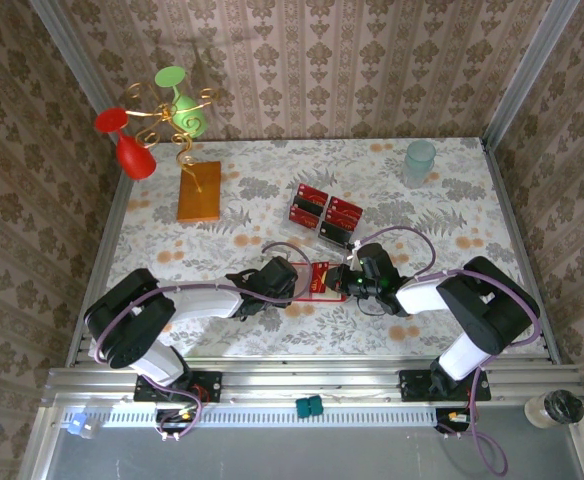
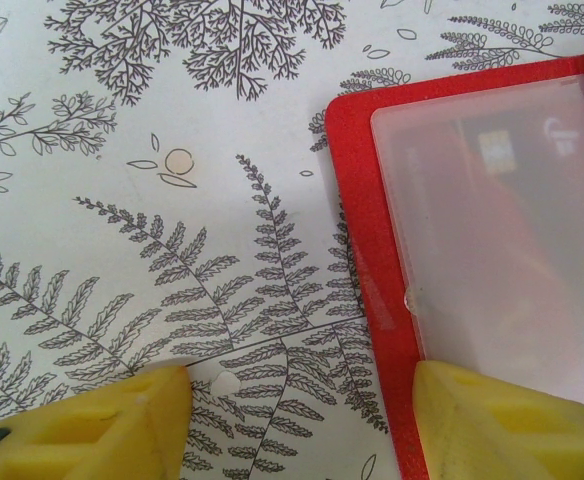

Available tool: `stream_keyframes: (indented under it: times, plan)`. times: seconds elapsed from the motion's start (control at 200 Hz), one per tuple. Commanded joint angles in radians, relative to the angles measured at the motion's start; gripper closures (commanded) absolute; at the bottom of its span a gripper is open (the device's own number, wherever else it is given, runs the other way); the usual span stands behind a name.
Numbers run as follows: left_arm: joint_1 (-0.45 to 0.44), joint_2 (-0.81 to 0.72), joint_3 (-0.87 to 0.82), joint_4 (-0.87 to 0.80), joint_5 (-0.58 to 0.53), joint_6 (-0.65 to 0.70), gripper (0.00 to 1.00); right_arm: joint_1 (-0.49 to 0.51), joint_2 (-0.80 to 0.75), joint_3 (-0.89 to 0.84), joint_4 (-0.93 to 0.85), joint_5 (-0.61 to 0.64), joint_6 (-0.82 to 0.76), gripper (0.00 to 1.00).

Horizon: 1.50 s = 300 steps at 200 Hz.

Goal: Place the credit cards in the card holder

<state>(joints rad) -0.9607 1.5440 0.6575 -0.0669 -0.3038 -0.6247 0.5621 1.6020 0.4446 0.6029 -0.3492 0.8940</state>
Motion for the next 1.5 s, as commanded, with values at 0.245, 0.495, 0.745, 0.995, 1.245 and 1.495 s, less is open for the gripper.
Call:
stream_keyframes:
  times: [0.245,0.495,0.745,0.995,1.245,1.495]
  plan:
    - [-0.006,0.016,-0.006,-0.028,0.0,-0.015,0.39,0.013,0.018,-0.018,-0.038,-0.016,0.001,1.0]
    - [-0.007,0.017,-0.009,-0.027,0.0,-0.015,0.39,0.014,0.006,-0.028,-0.067,-0.007,0.003,1.0]
    - [-0.006,0.017,-0.01,-0.025,0.0,-0.017,0.39,0.015,0.005,-0.027,-0.095,-0.011,0.003,1.0]
    - [-0.006,0.016,-0.01,-0.024,-0.001,-0.018,0.39,0.015,0.008,-0.018,-0.133,-0.011,0.003,1.0]
    - [-0.006,0.015,-0.012,-0.024,-0.001,-0.018,0.39,0.015,0.007,-0.009,-0.167,-0.027,-0.01,1.0]
    - [-0.007,0.019,-0.009,-0.021,0.0,-0.018,0.39,0.015,0.023,0.016,-0.205,-0.04,-0.025,1.0]
